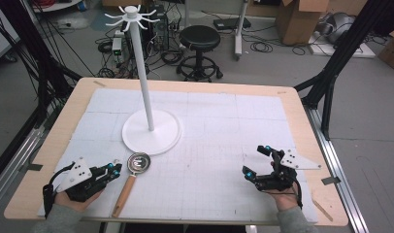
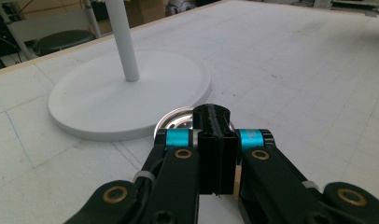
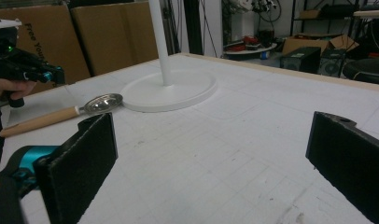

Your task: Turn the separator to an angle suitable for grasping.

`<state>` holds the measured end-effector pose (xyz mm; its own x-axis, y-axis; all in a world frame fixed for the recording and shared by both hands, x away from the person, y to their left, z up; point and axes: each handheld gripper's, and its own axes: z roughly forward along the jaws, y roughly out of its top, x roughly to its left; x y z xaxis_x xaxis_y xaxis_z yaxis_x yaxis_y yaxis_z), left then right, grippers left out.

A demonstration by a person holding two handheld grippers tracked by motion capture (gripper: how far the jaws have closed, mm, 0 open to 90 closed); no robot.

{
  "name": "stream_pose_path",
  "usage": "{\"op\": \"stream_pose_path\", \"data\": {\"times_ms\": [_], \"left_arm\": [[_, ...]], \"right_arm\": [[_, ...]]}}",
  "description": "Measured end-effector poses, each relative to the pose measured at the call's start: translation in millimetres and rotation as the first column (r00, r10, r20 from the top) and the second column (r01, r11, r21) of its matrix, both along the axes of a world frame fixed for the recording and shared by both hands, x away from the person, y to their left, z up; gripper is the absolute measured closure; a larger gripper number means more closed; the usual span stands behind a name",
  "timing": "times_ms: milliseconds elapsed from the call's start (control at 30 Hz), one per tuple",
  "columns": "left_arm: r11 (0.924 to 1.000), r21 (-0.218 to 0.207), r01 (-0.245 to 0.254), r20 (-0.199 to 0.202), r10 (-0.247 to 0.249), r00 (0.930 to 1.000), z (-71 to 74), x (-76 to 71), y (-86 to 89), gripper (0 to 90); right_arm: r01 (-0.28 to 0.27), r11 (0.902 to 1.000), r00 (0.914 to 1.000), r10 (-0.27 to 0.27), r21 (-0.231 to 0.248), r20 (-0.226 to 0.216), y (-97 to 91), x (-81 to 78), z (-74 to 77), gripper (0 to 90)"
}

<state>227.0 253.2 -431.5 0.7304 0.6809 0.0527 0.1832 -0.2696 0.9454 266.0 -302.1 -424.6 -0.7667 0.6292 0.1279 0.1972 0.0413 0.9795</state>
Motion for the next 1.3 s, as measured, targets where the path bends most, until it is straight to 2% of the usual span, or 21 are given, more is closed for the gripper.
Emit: {"op": "stream_pose_path", "data": {"times_ms": [167, 267, 467, 767, 1000, 1300], "left_arm": [[0.9999, 0.0, 0.016, -0.028, -0.016, 0.9995, -1.3, -3.1, 1.0, 89.7], [0.9995, 0.016, 0.027, -0.04, -0.027, 0.9988, -2.4, -5.1, -0.4, 89.7], [0.9986, 0.027, 0.045, -0.046, -0.044, 0.998, -1.9, -10.9, -2.3, 89.7], [0.9946, 0.058, 0.086, -0.09, -0.08, 0.9927, -5.1, -15.7, -3.9, 89.7], [0.9951, 0.057, 0.081, -0.121, -0.074, 0.99, -8.9, -18.0, 2.0, 89.7], [0.9942, 0.068, 0.084, -0.172, -0.072, 0.9825, -15.1, -19.1, 3.1, 89.7]], "right_arm": [[-0.003, 1.0, 1.0, 0.003, 0.001, -0.005, 0.6, 0.5, -0.5, 1.1], [-0.004, 1.0, 1.0, 0.004, -0.002, -0.005, 0.5, 1.1, -0.8, 1.1], [-0.002, 1.0, 1.0, 0.002, -0.003, -0.005, 0.8, 0.5, -0.6, 1.1], [0.003, 1.0, 0.9999, -0.003, -0.005, -0.013, 1.6, 1.6, -1.0, 1.1], [-0.009, 0.9999, 0.9999, 0.008, -0.006, -0.014, 2.8, 2.1, -1.3, 1.1], [-0.01, 0.9999, 0.9998, 0.01, -0.009, -0.014, 4.2, 3.8, -2.0, 1.1]]}}
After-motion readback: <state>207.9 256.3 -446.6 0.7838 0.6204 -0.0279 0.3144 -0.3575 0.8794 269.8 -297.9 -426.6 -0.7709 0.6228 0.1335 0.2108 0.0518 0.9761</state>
